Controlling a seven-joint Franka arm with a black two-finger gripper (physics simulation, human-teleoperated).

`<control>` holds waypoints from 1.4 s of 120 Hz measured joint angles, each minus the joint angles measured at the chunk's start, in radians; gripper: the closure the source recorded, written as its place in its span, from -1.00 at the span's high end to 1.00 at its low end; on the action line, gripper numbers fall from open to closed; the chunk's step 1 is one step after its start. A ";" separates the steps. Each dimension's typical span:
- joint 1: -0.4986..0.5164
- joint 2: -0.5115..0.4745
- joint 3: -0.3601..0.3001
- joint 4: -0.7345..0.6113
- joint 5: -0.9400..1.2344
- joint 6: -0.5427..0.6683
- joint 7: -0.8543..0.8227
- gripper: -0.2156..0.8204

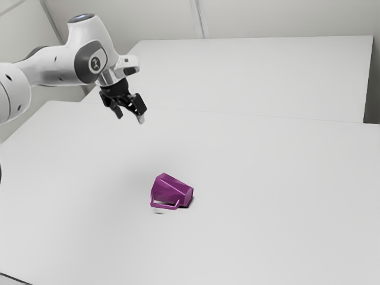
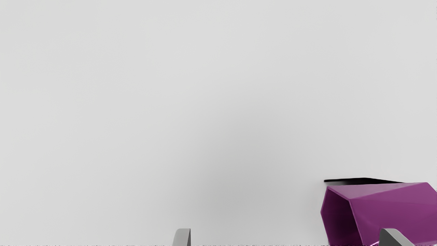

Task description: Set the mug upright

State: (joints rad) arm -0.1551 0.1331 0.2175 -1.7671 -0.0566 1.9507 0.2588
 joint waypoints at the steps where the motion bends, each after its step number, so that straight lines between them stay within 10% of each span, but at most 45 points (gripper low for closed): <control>1: 0.000 -0.001 0.000 -0.002 -0.001 0.000 0.000 0.58; 115: 0.049 0.187 0.029 -0.243 -0.803 -0.174 0.194 0.57; 168: 0.049 0.176 0.032 -0.310 -0.876 -0.167 0.213 -0.35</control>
State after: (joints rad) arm -0.1058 0.3089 0.2492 -2.0773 -0.9325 1.7838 0.4722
